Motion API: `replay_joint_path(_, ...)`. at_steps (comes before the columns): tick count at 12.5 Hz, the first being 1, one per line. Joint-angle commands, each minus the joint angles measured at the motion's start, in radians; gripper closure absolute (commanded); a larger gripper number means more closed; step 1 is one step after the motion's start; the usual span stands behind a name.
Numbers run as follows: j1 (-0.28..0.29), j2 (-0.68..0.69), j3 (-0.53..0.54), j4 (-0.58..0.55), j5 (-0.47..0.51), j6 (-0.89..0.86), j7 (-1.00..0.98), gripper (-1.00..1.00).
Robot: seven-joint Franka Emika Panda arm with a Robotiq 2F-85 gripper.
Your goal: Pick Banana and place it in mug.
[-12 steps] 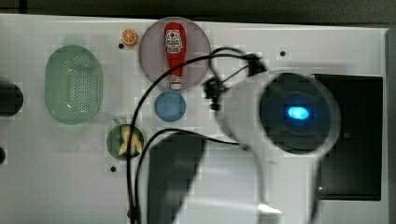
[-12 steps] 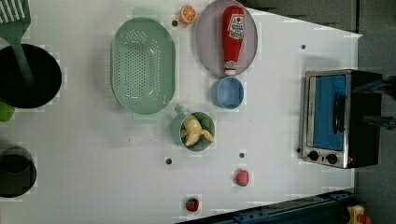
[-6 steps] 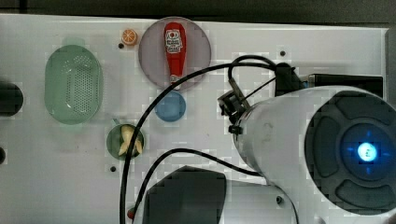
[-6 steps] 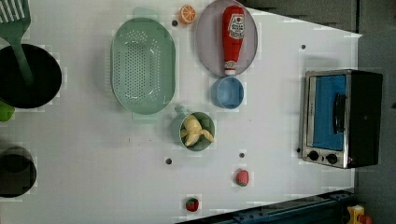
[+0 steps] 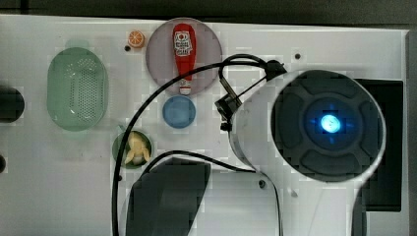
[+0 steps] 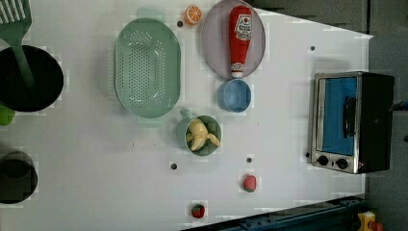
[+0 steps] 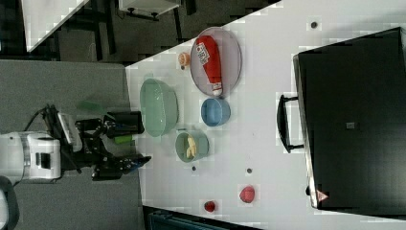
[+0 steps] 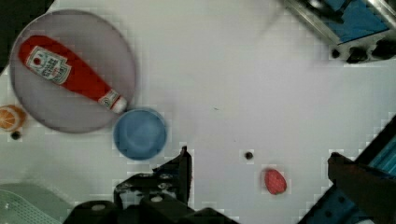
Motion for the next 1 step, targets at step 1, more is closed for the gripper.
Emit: replay_joint_path(1, -0.01, -0.004, 0.003, 0.001, 0.006, -0.014, -0.015, -1.0)
